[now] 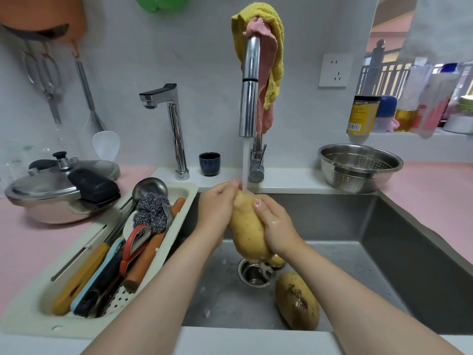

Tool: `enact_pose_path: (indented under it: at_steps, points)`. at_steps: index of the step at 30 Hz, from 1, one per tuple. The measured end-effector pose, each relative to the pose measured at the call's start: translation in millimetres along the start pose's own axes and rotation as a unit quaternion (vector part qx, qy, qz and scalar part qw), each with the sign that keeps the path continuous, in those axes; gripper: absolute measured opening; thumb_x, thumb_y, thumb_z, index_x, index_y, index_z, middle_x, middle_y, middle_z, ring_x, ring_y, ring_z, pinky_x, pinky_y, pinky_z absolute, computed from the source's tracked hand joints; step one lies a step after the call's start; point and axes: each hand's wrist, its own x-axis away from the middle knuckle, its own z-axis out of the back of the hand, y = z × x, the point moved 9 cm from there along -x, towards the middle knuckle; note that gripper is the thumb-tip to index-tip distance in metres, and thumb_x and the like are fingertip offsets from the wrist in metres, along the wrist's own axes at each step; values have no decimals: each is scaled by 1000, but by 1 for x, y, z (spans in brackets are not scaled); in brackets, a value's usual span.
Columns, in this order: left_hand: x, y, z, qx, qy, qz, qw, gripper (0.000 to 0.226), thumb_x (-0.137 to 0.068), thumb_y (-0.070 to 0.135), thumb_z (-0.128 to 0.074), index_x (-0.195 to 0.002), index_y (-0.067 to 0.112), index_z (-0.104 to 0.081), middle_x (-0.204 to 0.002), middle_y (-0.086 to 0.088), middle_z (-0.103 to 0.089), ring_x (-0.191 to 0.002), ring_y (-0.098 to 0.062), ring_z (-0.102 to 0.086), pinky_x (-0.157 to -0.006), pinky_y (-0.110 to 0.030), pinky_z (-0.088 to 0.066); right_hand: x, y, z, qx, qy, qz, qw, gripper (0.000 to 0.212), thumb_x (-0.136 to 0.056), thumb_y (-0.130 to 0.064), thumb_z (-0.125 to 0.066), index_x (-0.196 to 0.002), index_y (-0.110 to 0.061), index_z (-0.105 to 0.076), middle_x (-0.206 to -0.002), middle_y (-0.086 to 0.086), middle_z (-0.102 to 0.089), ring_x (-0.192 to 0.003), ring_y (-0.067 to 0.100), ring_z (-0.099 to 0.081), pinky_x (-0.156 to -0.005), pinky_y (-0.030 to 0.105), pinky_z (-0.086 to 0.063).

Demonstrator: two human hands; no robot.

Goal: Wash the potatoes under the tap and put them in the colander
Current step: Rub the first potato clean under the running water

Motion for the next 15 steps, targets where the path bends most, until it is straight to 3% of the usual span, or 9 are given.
enact_pose_path:
  at_steps: [1, 3, 5, 7, 10, 13, 15]
  points:
    - [-3, 0, 4, -3, 10, -4, 1000, 23, -99, 37, -62, -86, 30, -79, -95, 1, -78, -102, -13, -69, -94, -40, -56, 0, 0, -3, -1, -9, -10, 1000, 42, -96, -58, -45, -117, -30, -68, -113, -8, -73, -111, 15, -65, -102, 43, -49]
    - [-6, -6, 4, -7, -22, -4, 1000, 20, -102, 38, -57, -107, 36, -76, -114, 7, -74, -115, -14, -65, -102, -37, -53, -1, 6, -9, -17, -17, -45, 999, 40, -103, -51, -43, -124, -25, -67, -119, -6, -72, -114, 14, -64, -104, 40, -47]
    - [-4, -22, -3, 0, -88, 43, 995, 43, -98, 45, -62, -140, 35, -58, -138, 4, -62, -125, -18, -60, -107, -46, -50, 0, 14, -14, -85, -14, -112, 990, 47, -103, -56, -38, -126, -26, -66, -122, -1, -73, -117, 19, -66, -109, 46, -48]
    - [3, -36, -13, 21, -148, 94, 984, 63, -95, 45, -66, -152, 37, -39, -143, 3, -57, -125, -22, -60, -105, -51, -51, 4, 20, -14, -164, 10, -191, 968, 46, -107, -55, -32, -122, -24, -62, -117, 6, -73, -113, 24, -68, -106, 49, -51]
    - [10, -35, -22, 34, -164, 102, 981, 57, -98, 41, -63, -149, 40, -37, -138, 4, -59, -120, -21, -62, -102, -48, -54, 4, 26, -12, -264, 22, -235, 935, 39, -110, -47, -34, -131, -20, -54, -122, 12, -69, -111, 30, -69, -98, 52, -56]
    - [5, -41, -13, 64, -97, 128, 985, 37, -101, 44, -57, -137, 38, -52, -132, 1, -66, -114, -23, -67, -97, -50, -56, 3, 20, -19, -310, -31, -215, 926, 40, -107, -30, -52, -146, -25, -44, -136, 11, -63, -118, 33, -67, -94, 55, -58]
    - [1, -52, -7, 88, -68, 155, 982, 33, -104, 43, -51, -135, 33, -57, -130, -4, -68, -110, -26, -70, -96, -51, -57, 5, 17, -28, -289, -86, -199, 932, 65, -91, -17, -73, -145, -32, -41, -138, 9, -61, -119, 35, -66, -91, 58, -59]
